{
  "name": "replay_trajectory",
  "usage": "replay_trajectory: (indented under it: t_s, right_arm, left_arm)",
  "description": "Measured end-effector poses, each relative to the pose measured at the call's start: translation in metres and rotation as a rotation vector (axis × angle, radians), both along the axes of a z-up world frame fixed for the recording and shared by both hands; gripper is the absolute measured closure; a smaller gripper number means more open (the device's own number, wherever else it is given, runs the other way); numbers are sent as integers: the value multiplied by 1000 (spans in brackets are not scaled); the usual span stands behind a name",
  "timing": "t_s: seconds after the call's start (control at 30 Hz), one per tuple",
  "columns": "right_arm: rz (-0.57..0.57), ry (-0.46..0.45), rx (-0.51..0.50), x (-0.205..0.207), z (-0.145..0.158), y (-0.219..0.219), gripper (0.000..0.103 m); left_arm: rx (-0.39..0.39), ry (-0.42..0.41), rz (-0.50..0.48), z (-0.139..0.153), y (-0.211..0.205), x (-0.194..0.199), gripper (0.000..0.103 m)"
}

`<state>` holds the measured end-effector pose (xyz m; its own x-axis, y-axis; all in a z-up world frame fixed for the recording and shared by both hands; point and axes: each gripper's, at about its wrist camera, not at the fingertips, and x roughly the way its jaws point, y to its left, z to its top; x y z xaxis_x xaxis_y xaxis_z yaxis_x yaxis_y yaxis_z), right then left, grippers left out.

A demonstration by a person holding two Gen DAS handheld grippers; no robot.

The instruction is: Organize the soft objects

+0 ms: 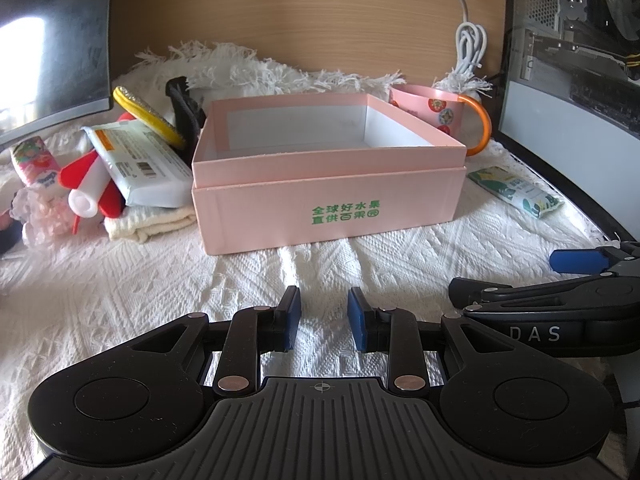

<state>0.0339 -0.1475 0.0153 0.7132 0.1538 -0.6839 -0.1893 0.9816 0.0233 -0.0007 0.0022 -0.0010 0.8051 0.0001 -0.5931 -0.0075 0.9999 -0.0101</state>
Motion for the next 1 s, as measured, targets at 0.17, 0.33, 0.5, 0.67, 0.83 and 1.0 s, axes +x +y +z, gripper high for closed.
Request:
replay_trajectory:
  t_s: [0.17, 0.33, 0.5, 0.67, 0.83, 1.0]
  right_arm:
    - [-1, 0, 1, -3, 0, -1, 0]
    - [70, 82, -9, 4, 6, -3, 0]
    - [103, 193, -40, 4, 12, -3, 0]
    - [139, 266, -66, 17, 16, 2, 1]
    - [190, 178, -102, 5, 35, 39, 1]
    - [374, 122, -33, -16, 59, 105, 1]
  left_arm:
    - [-3, 0, 0, 1, -1, 1, 72]
    - [-39, 21, -44, 7, 6, -1, 71]
    - [-92, -5, -37, 35, 47, -24, 69]
    - [-8, -120, 155, 91, 154, -66, 68]
    - [-78, -4, 147, 99, 276, -66, 69]
    - [-121, 93, 81, 63, 326, -48, 60]
